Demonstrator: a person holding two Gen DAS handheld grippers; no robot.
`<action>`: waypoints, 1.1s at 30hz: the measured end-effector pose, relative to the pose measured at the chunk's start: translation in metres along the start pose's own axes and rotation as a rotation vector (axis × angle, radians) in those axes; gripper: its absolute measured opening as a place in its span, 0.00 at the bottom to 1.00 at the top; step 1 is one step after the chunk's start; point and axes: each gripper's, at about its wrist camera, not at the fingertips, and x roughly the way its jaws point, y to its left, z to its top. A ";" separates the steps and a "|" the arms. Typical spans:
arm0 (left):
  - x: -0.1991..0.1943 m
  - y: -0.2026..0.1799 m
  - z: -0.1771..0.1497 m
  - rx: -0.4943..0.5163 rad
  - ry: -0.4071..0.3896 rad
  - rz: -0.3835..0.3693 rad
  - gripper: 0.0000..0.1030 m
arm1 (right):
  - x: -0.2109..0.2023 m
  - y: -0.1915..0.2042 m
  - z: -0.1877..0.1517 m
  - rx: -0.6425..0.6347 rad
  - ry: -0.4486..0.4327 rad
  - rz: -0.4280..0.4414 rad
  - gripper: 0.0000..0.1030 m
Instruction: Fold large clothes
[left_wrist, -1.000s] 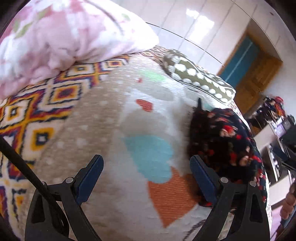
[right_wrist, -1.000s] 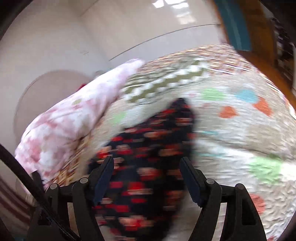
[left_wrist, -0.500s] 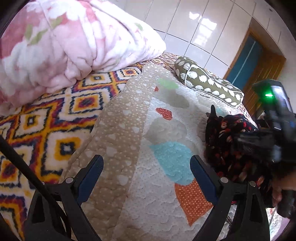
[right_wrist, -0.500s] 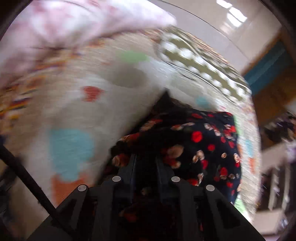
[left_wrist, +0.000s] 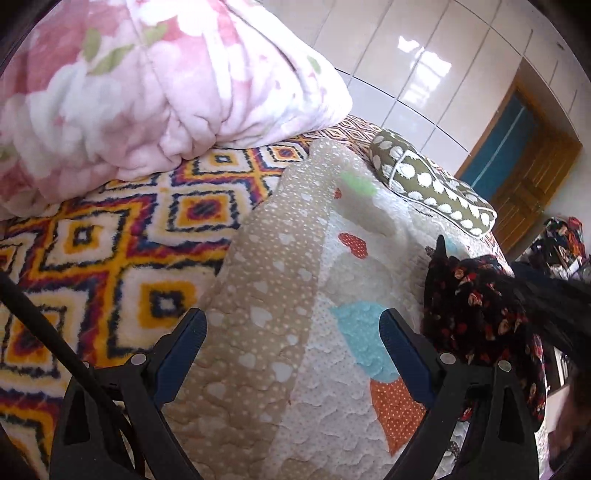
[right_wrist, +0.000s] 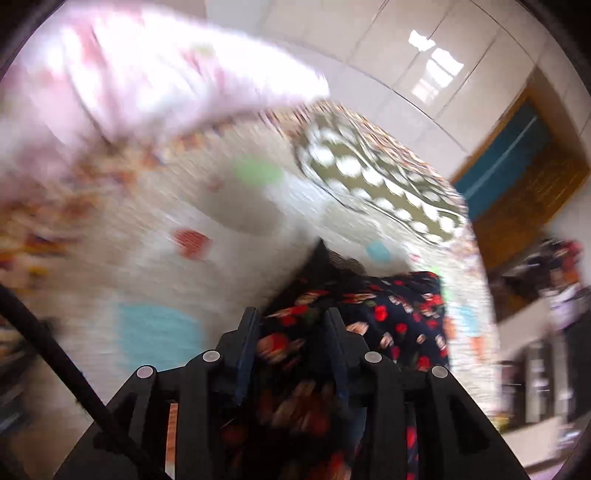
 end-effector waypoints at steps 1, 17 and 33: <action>0.001 0.002 0.001 -0.012 0.003 -0.002 0.91 | -0.009 0.002 -0.004 -0.005 -0.001 0.051 0.37; 0.001 -0.003 -0.006 0.019 0.004 0.016 0.91 | -0.014 -0.013 -0.078 0.166 0.026 0.382 0.35; 0.010 -0.015 -0.012 0.049 0.017 0.039 0.91 | 0.031 -0.110 -0.115 0.521 0.061 0.392 0.36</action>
